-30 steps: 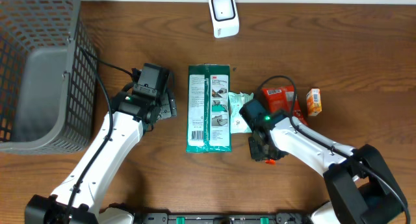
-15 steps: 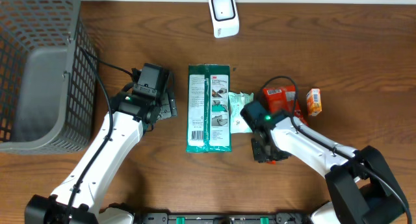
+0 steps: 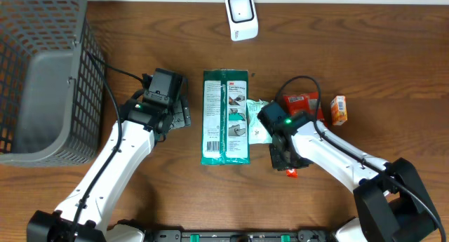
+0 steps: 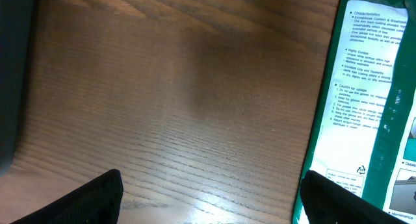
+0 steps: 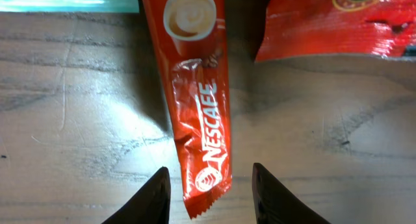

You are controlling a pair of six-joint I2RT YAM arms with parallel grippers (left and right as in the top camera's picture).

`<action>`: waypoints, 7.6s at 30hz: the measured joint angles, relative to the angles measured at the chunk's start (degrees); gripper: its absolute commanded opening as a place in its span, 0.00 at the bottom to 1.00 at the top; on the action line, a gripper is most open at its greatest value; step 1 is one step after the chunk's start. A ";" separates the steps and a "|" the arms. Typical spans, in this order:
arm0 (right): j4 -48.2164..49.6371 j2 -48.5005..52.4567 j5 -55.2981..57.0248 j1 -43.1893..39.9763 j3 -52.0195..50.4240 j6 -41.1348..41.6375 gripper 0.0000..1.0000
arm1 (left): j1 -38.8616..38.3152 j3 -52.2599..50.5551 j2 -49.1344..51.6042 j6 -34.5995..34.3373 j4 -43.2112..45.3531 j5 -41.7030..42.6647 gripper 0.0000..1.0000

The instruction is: Scan the item barcode

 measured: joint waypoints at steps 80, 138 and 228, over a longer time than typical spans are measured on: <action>10.88 -2.03 -1.25 -0.15 -7.63 -2.60 0.01 | 0.00 0.00 0.00 -0.02 0.00 0.00 0.88; 22.64 1.36 -20.41 6.12 13.55 -23.17 0.44 | 2.95 0.00 0.00 -3.17 -1.09 -0.02 0.88; 25.29 14.86 -1.11 15.43 13.35 -28.44 0.10 | 7.93 0.00 0.00 -5.81 -1.49 1.33 0.88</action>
